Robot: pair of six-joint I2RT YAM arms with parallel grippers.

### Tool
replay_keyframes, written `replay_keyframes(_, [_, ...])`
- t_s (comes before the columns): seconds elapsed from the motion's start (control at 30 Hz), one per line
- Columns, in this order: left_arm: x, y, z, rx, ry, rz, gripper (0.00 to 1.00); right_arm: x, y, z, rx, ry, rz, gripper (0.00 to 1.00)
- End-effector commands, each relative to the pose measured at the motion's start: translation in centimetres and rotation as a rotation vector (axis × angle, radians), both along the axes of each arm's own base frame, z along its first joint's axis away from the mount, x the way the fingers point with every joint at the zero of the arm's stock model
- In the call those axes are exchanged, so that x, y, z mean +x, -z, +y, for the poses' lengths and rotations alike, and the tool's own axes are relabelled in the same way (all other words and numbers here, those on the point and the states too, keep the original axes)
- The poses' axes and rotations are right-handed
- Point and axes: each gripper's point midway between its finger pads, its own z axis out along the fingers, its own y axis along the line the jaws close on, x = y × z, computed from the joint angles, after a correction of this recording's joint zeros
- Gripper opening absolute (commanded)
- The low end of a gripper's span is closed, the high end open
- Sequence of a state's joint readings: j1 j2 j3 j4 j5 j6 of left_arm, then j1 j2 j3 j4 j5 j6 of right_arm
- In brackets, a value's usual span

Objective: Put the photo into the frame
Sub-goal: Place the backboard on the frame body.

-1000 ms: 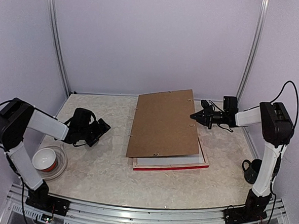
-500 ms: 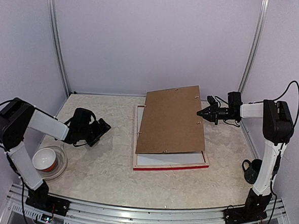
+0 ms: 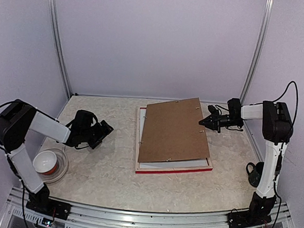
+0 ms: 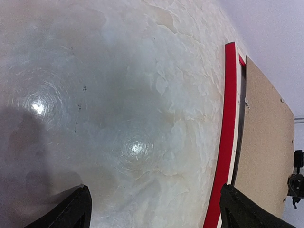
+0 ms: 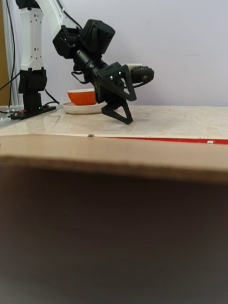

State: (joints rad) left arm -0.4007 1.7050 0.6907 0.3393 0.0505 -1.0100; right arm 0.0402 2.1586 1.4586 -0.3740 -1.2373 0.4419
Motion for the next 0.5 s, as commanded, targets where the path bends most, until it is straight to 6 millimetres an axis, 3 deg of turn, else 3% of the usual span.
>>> replay_keyframes(0.0, [-2.6, 4.2, 0.3, 0.033, 0.024, 0.153, 0.93, 0.7, 1.2, 0.1, -0.077, -0.023, -0.075, 0.0])
replay_keyframes(0.3, [-2.7, 4.3, 0.2, 0.033, 0.025, 0.155, 0.93, 1.3, 1.9, 0.1, -0.156, -0.05, -0.097, 0.0])
replay_keyframes(0.47, [-2.7, 4.3, 0.1, 0.03, 0.027, 0.155, 0.93, 1.1, 3.4, 0.3, -0.192, -0.065, -0.075, 0.0])
